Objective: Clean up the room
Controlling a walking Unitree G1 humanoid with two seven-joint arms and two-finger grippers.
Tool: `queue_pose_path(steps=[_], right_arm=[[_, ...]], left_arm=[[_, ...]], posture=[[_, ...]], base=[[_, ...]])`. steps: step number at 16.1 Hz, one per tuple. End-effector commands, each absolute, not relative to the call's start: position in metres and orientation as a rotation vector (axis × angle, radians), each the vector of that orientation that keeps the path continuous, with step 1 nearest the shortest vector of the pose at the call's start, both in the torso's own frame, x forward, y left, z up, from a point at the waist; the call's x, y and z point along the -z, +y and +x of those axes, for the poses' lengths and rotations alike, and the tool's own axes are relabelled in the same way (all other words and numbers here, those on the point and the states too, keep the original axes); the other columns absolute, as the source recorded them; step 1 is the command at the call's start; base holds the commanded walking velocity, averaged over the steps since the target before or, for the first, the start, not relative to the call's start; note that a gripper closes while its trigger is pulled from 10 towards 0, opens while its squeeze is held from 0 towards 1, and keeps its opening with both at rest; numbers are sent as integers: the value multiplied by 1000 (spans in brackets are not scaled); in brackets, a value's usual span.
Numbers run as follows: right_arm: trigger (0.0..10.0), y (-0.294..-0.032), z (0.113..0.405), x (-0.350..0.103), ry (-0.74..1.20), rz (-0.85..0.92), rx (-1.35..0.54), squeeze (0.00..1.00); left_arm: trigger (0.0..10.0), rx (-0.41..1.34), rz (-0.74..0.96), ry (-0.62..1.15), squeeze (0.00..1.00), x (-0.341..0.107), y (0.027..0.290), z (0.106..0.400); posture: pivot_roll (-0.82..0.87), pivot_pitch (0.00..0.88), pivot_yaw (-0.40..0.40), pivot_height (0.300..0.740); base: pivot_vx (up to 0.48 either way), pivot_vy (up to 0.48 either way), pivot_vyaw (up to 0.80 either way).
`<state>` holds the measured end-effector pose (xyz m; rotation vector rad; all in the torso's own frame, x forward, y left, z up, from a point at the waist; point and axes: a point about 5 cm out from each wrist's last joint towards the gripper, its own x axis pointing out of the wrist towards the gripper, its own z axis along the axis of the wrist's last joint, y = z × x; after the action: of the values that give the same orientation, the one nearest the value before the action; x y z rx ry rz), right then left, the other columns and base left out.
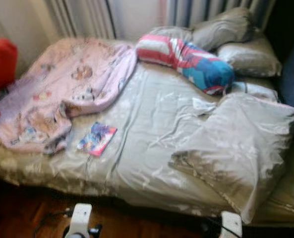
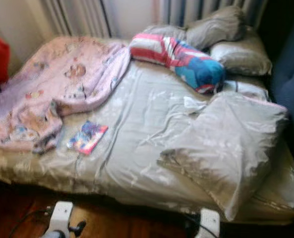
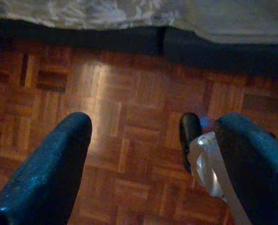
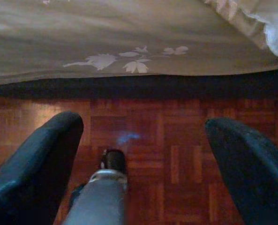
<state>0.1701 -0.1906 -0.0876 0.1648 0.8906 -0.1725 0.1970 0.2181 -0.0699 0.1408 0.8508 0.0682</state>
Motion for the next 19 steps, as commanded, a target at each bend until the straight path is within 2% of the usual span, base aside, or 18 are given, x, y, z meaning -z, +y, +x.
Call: queue_pose_path(steps=[1,4,19], right_arm=[[10000,-193,166,89,904,175,191,0],[10000,-193,164,90,916,176,188,0],[10000,-194,164,90,899,175,192,0]], left_arm=[[10000,-70,139,856,0,71,218,195],[10000,-72,136,858,0,71,217,195],[10000,-86,111,845,0,71,218,196]], posture=[[117,89,15,740],[118,86,14,740],[116,91,14,740]], base=[[0,-307,0],[0,-290,-737],[0,0,0]])
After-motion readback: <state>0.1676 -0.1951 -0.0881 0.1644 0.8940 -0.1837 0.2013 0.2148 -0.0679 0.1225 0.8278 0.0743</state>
